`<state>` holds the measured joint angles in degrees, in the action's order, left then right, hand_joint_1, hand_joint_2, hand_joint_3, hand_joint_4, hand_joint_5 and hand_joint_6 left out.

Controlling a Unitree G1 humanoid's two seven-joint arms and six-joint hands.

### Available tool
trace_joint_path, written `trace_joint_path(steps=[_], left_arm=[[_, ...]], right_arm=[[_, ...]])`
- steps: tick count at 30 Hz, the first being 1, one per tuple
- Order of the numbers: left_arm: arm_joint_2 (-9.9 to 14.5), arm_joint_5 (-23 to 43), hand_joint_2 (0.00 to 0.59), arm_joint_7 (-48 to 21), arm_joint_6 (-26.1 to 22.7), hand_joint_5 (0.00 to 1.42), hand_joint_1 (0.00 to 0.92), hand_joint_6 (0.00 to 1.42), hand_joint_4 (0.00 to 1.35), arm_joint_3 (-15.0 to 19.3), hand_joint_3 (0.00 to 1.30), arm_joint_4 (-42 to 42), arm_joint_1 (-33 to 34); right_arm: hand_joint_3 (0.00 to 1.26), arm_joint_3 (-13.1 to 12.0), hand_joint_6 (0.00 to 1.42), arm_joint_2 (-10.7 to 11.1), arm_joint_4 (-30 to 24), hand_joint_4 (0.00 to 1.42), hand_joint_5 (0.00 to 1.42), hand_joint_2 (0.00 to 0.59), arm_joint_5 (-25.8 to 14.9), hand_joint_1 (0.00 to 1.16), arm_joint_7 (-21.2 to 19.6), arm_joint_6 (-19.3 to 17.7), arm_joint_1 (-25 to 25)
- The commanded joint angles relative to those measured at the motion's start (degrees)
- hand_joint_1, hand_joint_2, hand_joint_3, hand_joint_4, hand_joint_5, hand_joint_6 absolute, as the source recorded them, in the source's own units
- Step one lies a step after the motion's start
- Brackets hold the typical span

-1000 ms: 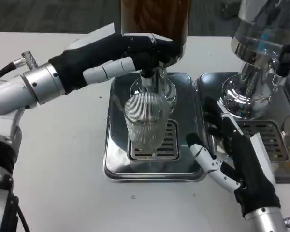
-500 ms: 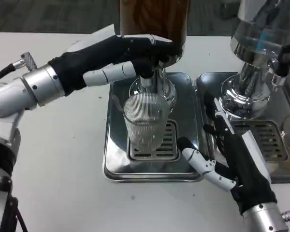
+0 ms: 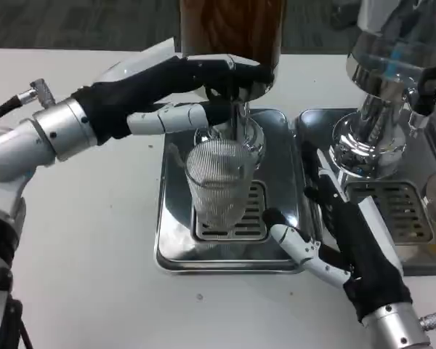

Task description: Grasp the cup under the faucet to collect the drink, then remove the cup.

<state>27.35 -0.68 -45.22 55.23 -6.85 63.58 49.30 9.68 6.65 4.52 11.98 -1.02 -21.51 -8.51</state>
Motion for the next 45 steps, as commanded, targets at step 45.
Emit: trace_joint_path(steps=[45], left_arm=[[6.6,-18.6,0.078,21.5,8.2,0.12,0.0,0.13,0.08,-11.0,0.21,0.7,-3.1]], right_arm=[[0.0,-0.4,0.02,0.6,0.7,0.0,0.0,0.278,0.9,0.58,1.5,1.6,2.0]])
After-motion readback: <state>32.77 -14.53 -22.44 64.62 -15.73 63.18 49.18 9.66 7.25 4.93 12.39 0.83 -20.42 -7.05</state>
